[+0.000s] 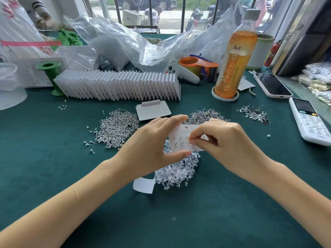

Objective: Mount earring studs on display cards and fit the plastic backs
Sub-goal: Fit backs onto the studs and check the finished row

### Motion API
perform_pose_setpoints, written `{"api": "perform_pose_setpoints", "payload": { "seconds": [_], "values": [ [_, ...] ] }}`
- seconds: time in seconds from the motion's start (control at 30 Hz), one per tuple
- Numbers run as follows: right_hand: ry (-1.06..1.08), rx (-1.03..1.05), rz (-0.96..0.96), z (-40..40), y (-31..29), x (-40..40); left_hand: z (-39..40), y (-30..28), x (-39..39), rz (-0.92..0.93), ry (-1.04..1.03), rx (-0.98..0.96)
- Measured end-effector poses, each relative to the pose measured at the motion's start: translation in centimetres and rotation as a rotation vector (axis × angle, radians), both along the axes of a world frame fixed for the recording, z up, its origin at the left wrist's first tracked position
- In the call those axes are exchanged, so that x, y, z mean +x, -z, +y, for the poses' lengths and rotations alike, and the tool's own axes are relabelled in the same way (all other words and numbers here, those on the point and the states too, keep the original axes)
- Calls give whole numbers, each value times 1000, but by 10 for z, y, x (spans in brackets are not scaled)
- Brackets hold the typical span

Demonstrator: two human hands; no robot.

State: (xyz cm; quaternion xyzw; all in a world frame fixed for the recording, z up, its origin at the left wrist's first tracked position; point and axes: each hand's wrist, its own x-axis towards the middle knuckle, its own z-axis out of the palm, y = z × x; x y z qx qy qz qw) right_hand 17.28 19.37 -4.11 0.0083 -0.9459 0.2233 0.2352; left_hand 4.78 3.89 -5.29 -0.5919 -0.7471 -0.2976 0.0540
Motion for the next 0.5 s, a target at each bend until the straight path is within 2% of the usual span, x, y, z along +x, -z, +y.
{"api": "perform_pose_setpoints", "payload": {
  "seconds": [0.17,0.3,0.4,0.5],
  "values": [
    [14,39,7,-3,3,-1,1,0,1,-26,-2,15],
    [63,-108,74,-2,0,0,1,0,1,-125,-11,27],
    [185,-276,199,15,-8,1,1,2,-1,-181,-29,38],
    [336,-259,106,45,-14,6,1,2,-3,-217,-36,47]
  ]
}}
